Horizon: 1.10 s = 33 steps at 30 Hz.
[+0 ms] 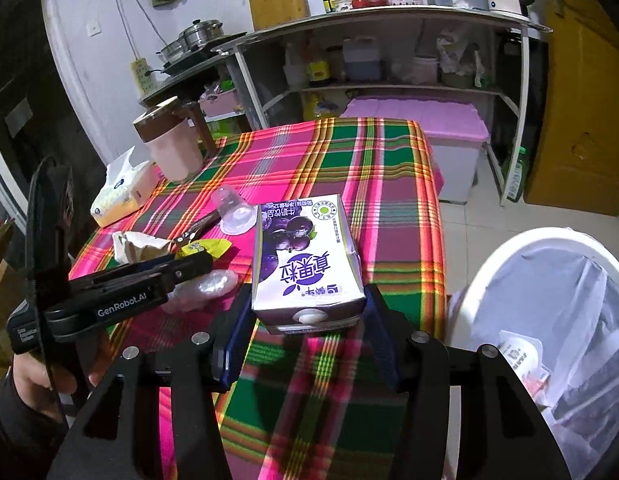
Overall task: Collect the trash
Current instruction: 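Carry the snack bag and juice carton over the bin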
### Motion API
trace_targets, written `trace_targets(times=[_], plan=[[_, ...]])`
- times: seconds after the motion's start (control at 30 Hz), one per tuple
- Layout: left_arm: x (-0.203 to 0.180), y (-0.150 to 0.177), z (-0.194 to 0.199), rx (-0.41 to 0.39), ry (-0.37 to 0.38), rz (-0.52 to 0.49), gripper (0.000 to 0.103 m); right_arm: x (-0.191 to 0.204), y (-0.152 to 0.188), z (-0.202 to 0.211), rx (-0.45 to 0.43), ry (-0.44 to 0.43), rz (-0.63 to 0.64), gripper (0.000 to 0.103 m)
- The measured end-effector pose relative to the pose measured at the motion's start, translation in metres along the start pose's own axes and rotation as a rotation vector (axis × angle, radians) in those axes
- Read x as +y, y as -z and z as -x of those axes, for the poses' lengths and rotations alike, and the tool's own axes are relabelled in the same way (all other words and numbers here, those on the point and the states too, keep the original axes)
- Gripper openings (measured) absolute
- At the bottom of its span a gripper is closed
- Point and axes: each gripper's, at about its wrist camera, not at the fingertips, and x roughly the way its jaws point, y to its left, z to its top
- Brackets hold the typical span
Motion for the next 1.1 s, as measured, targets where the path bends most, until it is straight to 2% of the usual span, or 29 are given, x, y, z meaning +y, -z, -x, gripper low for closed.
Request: trace_targets(times=[0.33,0.57,0.83,1.1], plan=[[-0.026,0.019,0.056,-0.088,0.036,-0.052,0.036,-0.005,0.019,0.039,-0.035,0.018,-0.015,0.054],[-0.052,0.040,0.086,-0.107,0.074,-0.089,0.036,-0.009,0.035,0.067,-0.061,0.034,-0.034,0.054],[-0.088,0.053,0.100,-0.111,0.135,-0.139,0.036,-0.021,0.052,0.096,-0.091,0.066,-0.059,0.054],[-0.123,0.056,0.097,-0.104,0.183,-0.190,0.037,-0.047,0.067,0.118,-0.108,0.118,-0.114,0.054]])
